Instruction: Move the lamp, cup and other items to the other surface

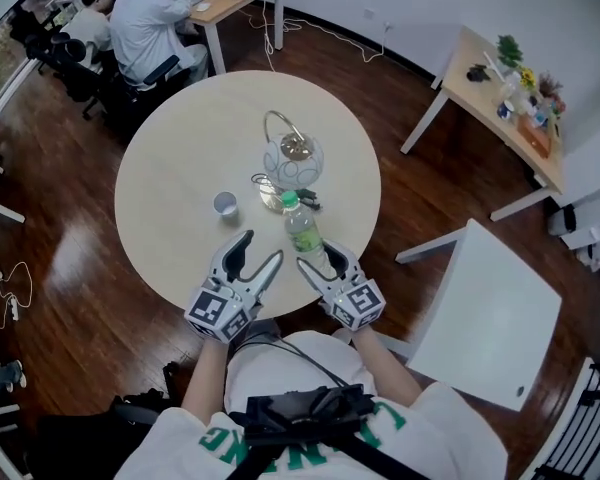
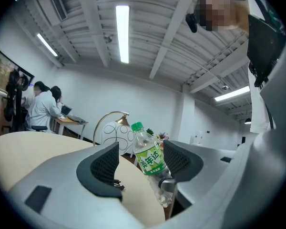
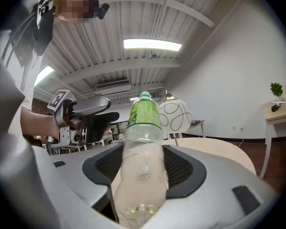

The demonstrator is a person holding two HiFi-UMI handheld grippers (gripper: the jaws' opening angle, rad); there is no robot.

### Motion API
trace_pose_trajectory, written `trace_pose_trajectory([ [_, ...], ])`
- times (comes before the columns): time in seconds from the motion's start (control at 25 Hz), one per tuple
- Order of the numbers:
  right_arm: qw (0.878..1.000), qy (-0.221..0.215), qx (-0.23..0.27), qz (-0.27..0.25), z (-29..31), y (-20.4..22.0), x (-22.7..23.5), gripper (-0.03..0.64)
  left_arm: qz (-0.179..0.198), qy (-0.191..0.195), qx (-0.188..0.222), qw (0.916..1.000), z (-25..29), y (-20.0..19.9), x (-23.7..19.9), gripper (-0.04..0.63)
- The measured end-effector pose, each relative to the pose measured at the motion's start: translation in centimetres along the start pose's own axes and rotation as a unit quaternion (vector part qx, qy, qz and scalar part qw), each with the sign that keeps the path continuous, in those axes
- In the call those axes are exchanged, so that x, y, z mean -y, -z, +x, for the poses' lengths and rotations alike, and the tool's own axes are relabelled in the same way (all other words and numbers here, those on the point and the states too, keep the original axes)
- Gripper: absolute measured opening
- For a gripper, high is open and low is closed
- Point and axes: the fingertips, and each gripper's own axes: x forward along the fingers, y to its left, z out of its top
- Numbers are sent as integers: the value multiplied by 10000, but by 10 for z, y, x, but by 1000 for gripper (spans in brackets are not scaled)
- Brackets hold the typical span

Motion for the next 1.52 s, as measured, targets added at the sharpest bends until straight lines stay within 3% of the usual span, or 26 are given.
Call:
trace_pose_trajectory([
  [0.4,9971,-502,-567,-66,76,70,-22,290,-108,-826,-240,9962,-50,16,-49,284],
  [0.64,9930,-1102,-408,-70,102,67,-59,290,-216,-1329,-345,9903,-70,28,-82,285],
  [0.72,9899,-1374,-319,-132,107,59,-77,290,-299,-1367,-308,9897,-71,31,-91,326],
  [0.8,9858,-1641,-292,-207,111,56,-94,290,-361,-1257,-230,9911,-70,31,-93,431],
  [0.84,9837,-1758,-299,-224,112,56,-101,290,-358,-1230,-220,9915,-70,30,-93,442],
  [1.08,9720,-2302,-402,-226,118,71,-137,290,-420,-1728,-278,9837,-78,42,-117,439],
  [1.2,9675,-2430,-673,-214,122,78,-151,291,-530,-1758,-300,9825,-84,51,-123,372],
  [1.28,9654,-2455,-861,-186,124,85,-155,291,-447,-1771,-342,9826,-87,58,-125,314],
  [1.52,9623,-2322,-1408,-125,131,135,-144,344,-6,-1946,-535,9794,-94,82,-130,304],
])
